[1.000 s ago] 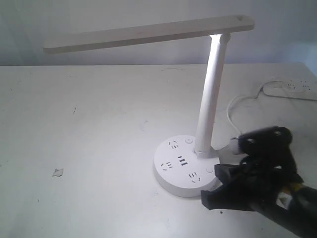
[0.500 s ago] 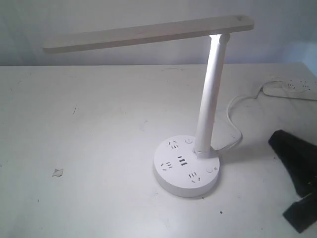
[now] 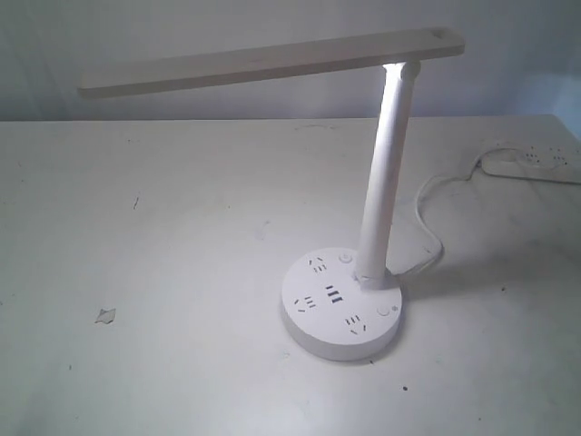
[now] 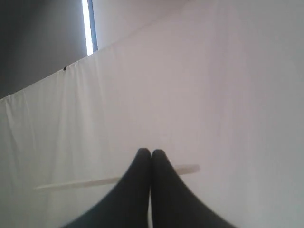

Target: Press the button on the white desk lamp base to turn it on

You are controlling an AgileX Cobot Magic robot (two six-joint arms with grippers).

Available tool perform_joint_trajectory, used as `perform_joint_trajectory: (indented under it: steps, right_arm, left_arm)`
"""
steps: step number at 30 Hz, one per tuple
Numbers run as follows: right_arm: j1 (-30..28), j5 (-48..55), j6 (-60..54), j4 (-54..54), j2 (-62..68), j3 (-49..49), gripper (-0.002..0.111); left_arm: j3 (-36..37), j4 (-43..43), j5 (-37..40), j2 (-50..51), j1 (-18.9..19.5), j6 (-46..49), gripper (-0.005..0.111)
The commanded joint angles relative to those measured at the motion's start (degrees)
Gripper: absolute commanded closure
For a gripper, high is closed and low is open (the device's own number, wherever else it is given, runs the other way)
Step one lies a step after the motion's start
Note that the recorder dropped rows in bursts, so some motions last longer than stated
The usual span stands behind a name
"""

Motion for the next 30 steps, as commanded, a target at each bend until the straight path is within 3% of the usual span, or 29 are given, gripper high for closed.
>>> perform_joint_trajectory:
  steps: [1, 3, 8, 11, 30]
  right_arm:
    - [0.0, -3.5, -1.2, -2.9, -0.4, 0.4, 0.108]
    - [0.0, 0.3, -4.4, -2.0, -0.4, 0.4, 0.108]
    - [0.0, 30.6, -4.6, 4.2, -0.4, 0.4, 0.108]
    - [0.0, 41.9, -3.8, 4.8, -0.4, 0.4, 0.108]
    - [-1.0, 46.0, -4.8, 4.4, -0.4, 0.4, 0.108]
  left_arm:
    - [0.2, -0.3, -0.1, -0.2, -0.3, -0.1, 0.107]
    - [0.2, -0.3, -0.1, -0.2, -0.3, -0.1, 0.107]
    - [0.2, -0.3, -0.1, -0.2, -0.3, -0.1, 0.107]
    - [0.2, -0.3, -0.1, -0.2, -0.3, -0.1, 0.107]
    - [0.2, -0.3, -0.1, -0.2, -0.3, -0.1, 0.107]
